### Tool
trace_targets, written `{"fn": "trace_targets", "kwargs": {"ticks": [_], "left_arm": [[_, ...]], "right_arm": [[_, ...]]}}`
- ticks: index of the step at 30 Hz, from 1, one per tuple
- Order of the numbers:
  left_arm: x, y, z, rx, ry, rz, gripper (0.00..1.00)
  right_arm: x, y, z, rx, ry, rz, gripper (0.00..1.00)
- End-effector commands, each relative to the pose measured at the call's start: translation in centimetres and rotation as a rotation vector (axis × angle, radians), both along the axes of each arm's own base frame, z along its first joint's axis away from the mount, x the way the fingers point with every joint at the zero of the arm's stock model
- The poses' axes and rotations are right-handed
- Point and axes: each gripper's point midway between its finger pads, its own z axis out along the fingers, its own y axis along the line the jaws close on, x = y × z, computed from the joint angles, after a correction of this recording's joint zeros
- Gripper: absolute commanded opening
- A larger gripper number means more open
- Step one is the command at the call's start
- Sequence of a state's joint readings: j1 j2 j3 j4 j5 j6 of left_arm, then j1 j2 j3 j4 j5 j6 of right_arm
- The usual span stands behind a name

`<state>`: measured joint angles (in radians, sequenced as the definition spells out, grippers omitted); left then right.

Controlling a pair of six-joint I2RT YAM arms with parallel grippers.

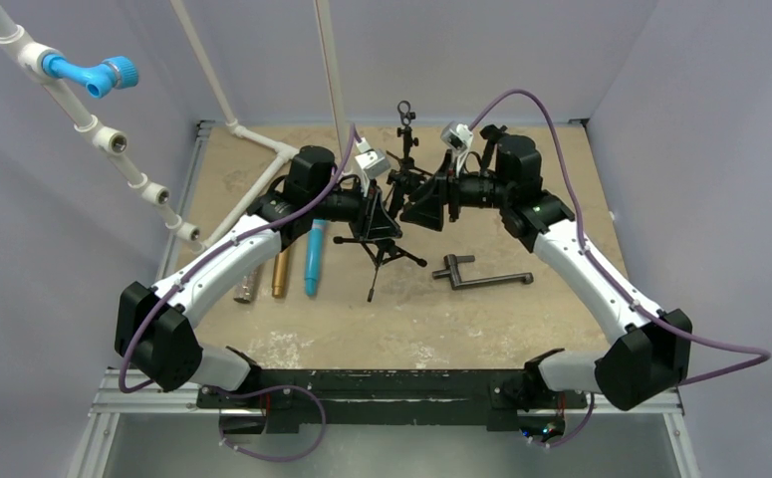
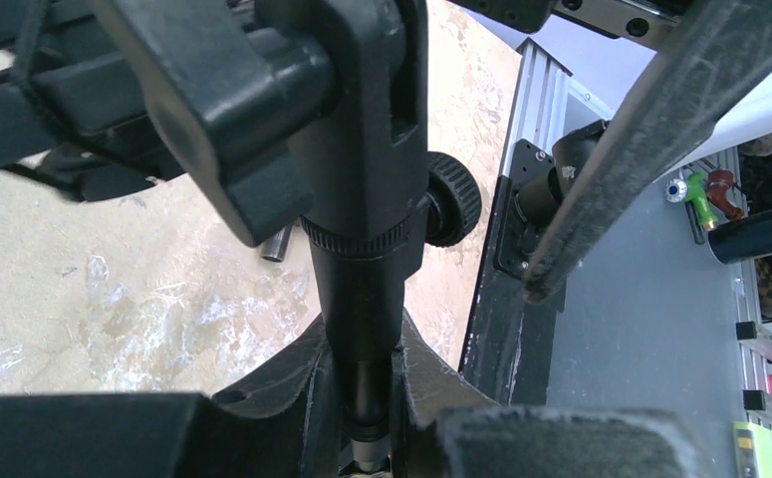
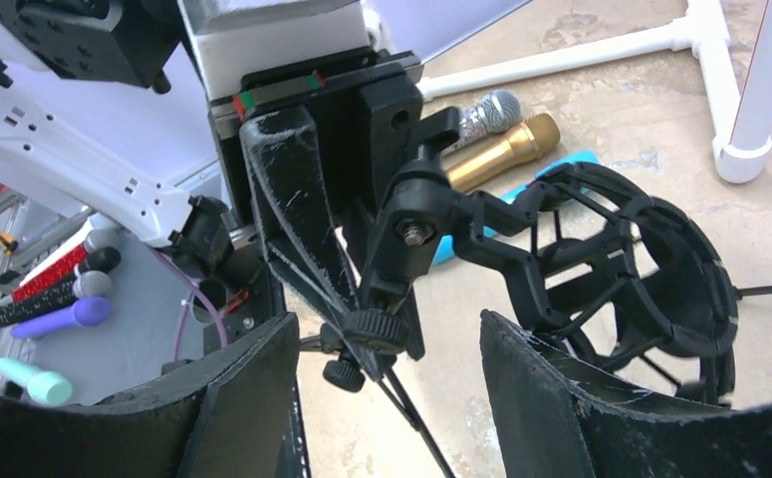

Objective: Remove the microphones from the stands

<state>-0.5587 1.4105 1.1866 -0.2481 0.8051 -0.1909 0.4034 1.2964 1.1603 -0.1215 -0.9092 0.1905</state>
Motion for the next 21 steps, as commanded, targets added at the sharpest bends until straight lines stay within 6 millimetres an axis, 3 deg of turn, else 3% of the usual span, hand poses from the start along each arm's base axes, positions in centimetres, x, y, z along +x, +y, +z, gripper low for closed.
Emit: {"fn": "trace_targets", "kwargs": {"ticks": [1, 9, 21], "left_arm": [[-0.6, -0.6, 3.6, -0.093, -0.102, -0.053, 0.00], [-0.3, -1.0, 3.2, -0.078, -0.097, -0.039, 0.00], [0.5, -1.9, 2.6, -0.045, -0.086, -0.015, 0.00]], "right_arm": [[0.8, 0.6, 1.8, 0.062, -0.006, -0.009, 0.66], [1.5, 1.1, 1.9, 0.104, 0.039, -0.013, 0.62], [1.7, 1.6, 0.0, 0.112, 0.104, -0.029, 0.45]]}}
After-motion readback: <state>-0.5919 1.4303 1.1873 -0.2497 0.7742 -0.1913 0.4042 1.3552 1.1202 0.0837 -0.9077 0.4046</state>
